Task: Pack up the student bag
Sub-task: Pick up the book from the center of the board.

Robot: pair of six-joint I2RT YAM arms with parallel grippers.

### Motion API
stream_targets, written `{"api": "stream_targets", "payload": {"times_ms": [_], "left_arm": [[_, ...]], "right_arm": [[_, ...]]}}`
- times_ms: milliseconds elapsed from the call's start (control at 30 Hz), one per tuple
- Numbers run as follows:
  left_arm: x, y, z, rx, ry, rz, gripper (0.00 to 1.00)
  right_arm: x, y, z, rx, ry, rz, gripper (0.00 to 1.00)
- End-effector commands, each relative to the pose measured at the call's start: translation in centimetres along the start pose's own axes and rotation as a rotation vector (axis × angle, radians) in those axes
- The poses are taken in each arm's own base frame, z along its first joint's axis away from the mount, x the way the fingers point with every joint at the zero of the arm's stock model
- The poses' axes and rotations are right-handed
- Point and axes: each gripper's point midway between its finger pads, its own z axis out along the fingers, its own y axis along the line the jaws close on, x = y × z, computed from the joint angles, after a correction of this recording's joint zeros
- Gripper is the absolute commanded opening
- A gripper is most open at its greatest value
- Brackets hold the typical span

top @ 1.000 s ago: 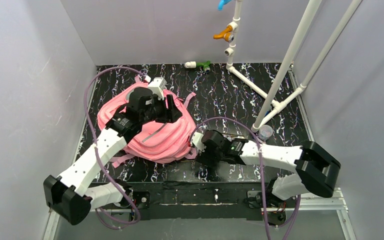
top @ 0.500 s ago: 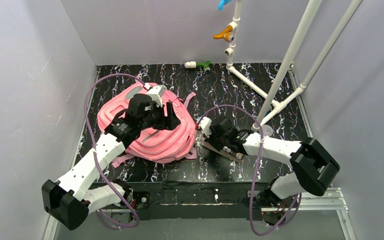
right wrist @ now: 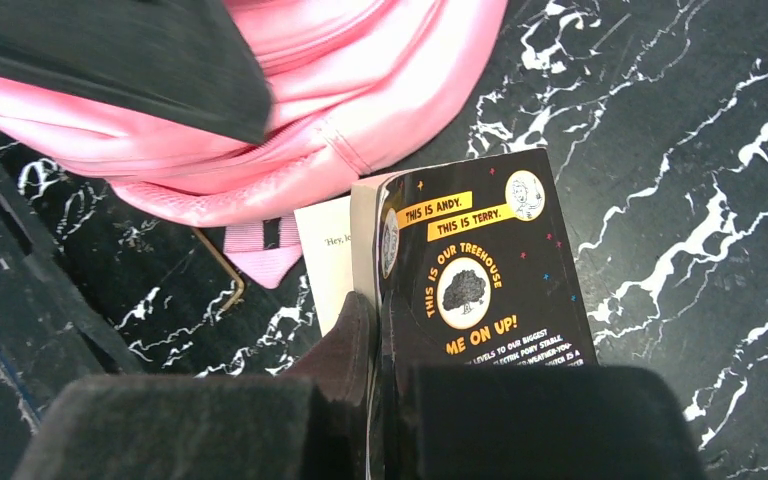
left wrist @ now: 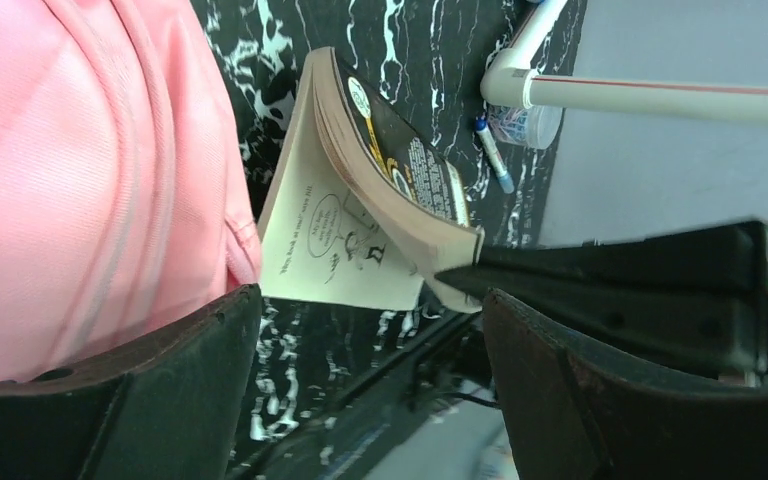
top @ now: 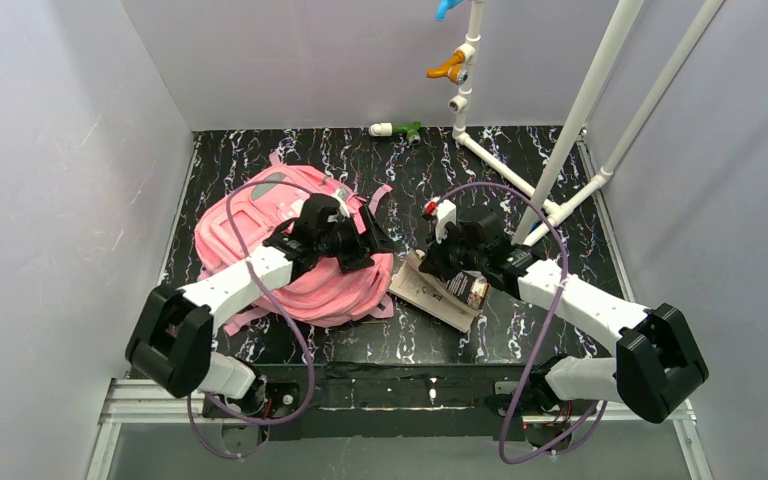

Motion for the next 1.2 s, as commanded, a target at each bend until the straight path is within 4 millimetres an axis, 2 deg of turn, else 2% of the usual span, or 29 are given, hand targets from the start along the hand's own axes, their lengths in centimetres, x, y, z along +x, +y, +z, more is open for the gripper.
{"api": "stream_targets", "payload": {"times_ms": [0,133,267,400,500,633,733,800,867,900,933,967,1033,1100,1133,1167], "left_arm": [[-1.5,-4.1,1.0,0.049,-0.023,-0.244,0.80],[-1.0,-3.4,3.2,-0.010,0.033,-0.470,0.82],[-0.4,-3.0,4.8,-0.043,0.087,-0.599,0.81],[2.0,-1.6,6.1,-0.126,0.186,-0.741,0.75],[2.9,-1.9,6.8,-0.135,0.219,-0.764,0.72],[3.1,-3.1,7.6,-0.116,0.241,-0.754,0.66],[3.1,-3.6,7.9,-0.109,0.251,-0.748,0.55],[3.2,-3.7,8.0,-0.109,0.252,-0.748,0.43],[3.2,-3.6,8.1,-0.110,0.251,-0.741,0.27],[2.8,-4.3,8.2,-0.075,0.246,-0.722,0.18],[2.5,-4.7,8.2,-0.050,0.245,-0.702,0.06],[2.1,-5.3,8.1,-0.027,0.241,-0.664,0.00],[1.1,-6.9,7.7,0.035,0.228,-0.543,0.00],[-0.2,-8.8,6.8,0.106,0.207,-0.405,0.00],[-0.8,-9.7,6.3,0.145,0.196,-0.331,0.00],[-1.4,-10.7,5.4,0.187,0.184,-0.254,0.00]], "right_arm": [[-3.1,1.8,-0.9,-0.086,-0.112,-0.010,0.01],[-3.3,1.5,-1.2,-0.070,-0.137,-0.029,0.01],[-3.1,1.4,-1.4,-0.065,-0.131,-0.054,0.01],[-3.3,1.2,-1.5,-0.054,-0.141,-0.078,0.01],[-2.8,0.8,-1.5,-0.038,-0.116,-0.112,0.01],[-2.3,0.4,-1.4,-0.024,-0.094,-0.148,0.01],[-2.2,0.0,-1.7,0.003,-0.087,-0.174,0.01],[-2.4,-0.2,-1.9,0.017,-0.091,-0.186,0.01],[-2.7,-0.1,-2.1,0.022,-0.100,-0.191,0.01],[-2.8,-0.1,-2.2,0.024,-0.100,-0.191,0.01],[-2.8,-0.2,-2.3,0.030,-0.096,-0.184,0.05],[-2.9,-0.2,-2.4,0.040,-0.091,-0.170,0.24],[-3.5,-0.2,-3.2,0.062,-0.094,-0.113,0.59],[-4.5,0.1,-4.7,0.088,-0.107,-0.047,0.87],[-5.0,0.0,-5.5,0.116,-0.129,0.004,0.97],[-5.7,0.1,-6.4,0.128,-0.158,0.034,0.98]]}}
